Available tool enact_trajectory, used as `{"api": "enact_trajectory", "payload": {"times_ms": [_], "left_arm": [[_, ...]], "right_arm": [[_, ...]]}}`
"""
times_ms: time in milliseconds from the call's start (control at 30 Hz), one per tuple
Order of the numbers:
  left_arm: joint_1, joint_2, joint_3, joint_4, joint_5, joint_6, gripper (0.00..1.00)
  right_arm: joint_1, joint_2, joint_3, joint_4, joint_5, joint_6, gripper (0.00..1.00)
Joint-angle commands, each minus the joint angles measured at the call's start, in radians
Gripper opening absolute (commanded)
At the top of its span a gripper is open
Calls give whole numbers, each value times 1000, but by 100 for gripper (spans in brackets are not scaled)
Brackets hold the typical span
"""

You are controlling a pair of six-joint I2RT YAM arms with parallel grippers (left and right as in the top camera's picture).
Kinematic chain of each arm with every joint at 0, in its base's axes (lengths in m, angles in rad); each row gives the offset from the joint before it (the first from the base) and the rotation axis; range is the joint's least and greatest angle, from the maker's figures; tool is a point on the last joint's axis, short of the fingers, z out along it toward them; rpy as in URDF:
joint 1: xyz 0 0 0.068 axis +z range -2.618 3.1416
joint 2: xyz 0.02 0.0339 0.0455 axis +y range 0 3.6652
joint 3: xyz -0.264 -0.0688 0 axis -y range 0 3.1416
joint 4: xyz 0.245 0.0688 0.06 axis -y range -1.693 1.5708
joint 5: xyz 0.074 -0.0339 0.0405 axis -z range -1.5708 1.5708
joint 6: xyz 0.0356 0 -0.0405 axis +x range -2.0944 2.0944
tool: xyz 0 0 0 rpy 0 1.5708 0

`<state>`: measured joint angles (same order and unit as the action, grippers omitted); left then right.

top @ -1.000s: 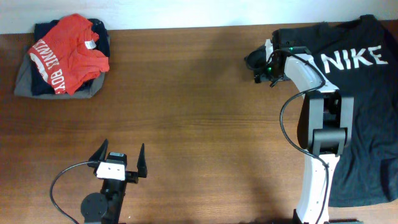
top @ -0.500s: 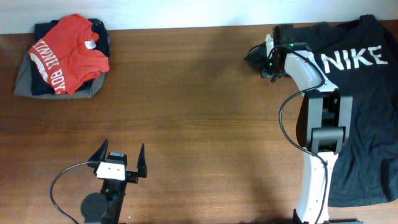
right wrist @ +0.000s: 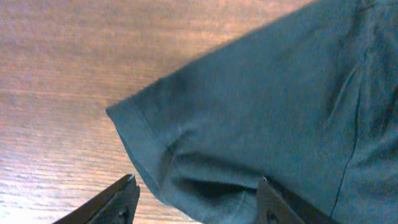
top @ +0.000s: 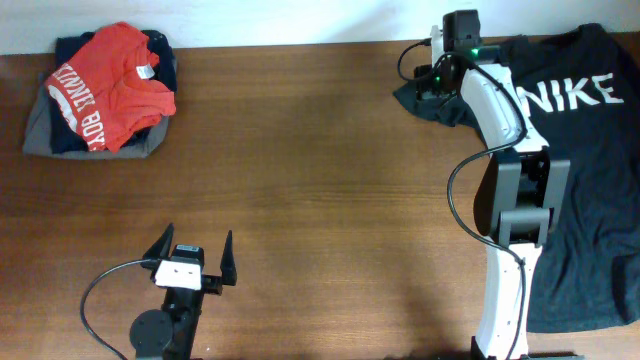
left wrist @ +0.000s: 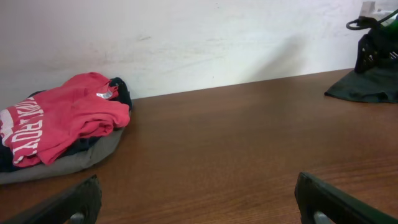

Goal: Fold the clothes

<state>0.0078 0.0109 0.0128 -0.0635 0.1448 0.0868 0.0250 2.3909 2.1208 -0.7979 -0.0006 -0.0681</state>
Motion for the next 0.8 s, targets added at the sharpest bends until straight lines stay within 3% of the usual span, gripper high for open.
{"api": "enact_trajectory", "payload": {"times_ms": [0,533,600,767], "left_arm": [[3,-6,-4,-2,-3,13,99],[3,-6,-4,-3,-3,13,99],[3,-6,-4,-2,-3,13,99],[3,-6,-4,-2,-3,13,99]], "right_arm": [[-1,37,21,-43,13,-7,66],[1,118,11,-85,9,-22,64],[1,124,11,-87,9,-22,56],[1,124,11,-85,9,-21,14]]}}
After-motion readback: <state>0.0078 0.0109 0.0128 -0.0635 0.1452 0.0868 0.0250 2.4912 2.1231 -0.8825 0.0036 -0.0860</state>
